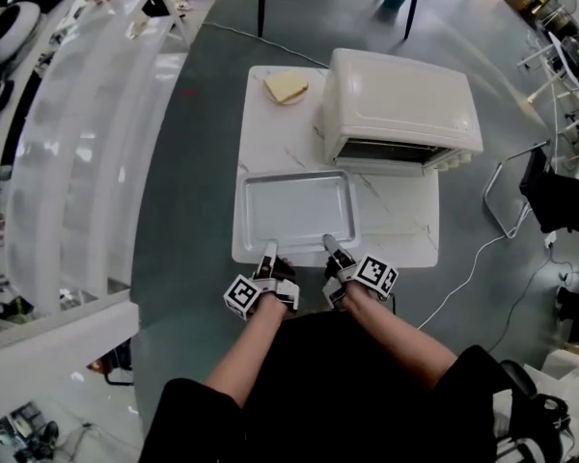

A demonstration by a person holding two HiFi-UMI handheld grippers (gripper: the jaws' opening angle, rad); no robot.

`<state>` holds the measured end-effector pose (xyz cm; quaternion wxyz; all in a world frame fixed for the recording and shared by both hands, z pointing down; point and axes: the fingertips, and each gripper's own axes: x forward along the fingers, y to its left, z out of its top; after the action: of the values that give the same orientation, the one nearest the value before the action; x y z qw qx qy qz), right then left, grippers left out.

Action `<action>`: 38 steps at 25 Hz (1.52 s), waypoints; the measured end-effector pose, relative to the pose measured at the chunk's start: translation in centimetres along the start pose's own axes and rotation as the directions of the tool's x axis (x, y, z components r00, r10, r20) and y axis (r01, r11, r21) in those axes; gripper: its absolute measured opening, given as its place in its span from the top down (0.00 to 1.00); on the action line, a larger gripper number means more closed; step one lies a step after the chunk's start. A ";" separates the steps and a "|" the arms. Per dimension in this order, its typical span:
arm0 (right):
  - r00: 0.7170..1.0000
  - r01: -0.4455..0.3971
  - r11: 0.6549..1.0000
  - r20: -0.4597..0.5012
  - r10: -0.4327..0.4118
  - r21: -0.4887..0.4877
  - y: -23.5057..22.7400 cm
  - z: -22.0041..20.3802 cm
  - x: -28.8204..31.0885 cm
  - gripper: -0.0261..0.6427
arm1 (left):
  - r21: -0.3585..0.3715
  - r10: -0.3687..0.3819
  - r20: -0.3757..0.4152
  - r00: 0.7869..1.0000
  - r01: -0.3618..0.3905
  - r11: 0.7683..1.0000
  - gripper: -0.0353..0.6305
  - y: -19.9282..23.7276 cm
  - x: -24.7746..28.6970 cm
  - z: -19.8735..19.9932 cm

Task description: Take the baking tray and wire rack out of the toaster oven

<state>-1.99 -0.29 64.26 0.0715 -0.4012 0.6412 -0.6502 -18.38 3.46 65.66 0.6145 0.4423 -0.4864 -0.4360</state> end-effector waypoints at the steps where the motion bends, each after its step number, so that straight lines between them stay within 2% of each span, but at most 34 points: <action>1: 1.000 0.007 1.000 0.000 -0.007 0.007 0.0 -0.8 0.5 0.77 | 0.001 0.003 -0.004 1.000 -0.003 1.000 0.83 0.2 -0.2 0.8; 6: 0.999 0.042 0.997 0.020 -0.044 0.068 -0.3 -3.6 2.4 0.77 | -0.024 0.040 0.000 0.999 -0.040 0.999 0.82 1.7 -1.0 4.0; 13: 0.994 0.088 0.992 0.052 -0.093 0.094 -1.5 -5.1 5.2 0.77 | -0.028 0.074 -0.041 0.996 -0.076 0.997 0.82 3.7 -0.6 6.9; 17: 0.992 0.088 0.988 0.077 -0.098 0.123 -2.4 -5.8 7.4 0.78 | -0.041 0.100 -0.044 0.994 -0.102 0.994 0.82 5.4 0.2 8.7; 23: 0.982 0.163 0.974 0.066 -0.174 0.155 -5.1 -6.0 8.1 0.76 | 0.031 0.154 -0.115 0.981 -0.152 0.988 0.82 7.4 1.8 8.9; 28: 0.969 0.224 0.963 0.067 -0.237 0.152 -6.7 -5.3 8.4 0.76 | 0.065 0.231 -0.198 0.953 -0.222 0.973 0.82 8.8 2.6 8.0; 33: 0.962 0.253 0.942 0.047 -0.269 0.219 -8.2 -5.8 8.8 0.78 | 0.126 0.300 -0.225 0.927 -0.277 0.952 0.82 9.9 2.7 8.1; 35: 0.963 0.246 0.943 0.054 -0.264 0.226 -8.5 -5.7 8.8 0.78 | 0.133 0.334 -0.258 0.906 -0.309 0.942 0.82 10.4 2.7 7.9; 38: 0.962 0.243 0.945 0.074 -0.264 0.222 -8.7 -5.4 8.8 0.75 | 0.143 0.406 -0.312 0.859 -0.380 0.914 0.81 10.8 2.4 7.4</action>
<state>-7.47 0.02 76.57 0.0621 -0.5033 0.5073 -0.6968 -24.17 2.70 77.63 0.7467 0.4248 -0.4709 -0.2008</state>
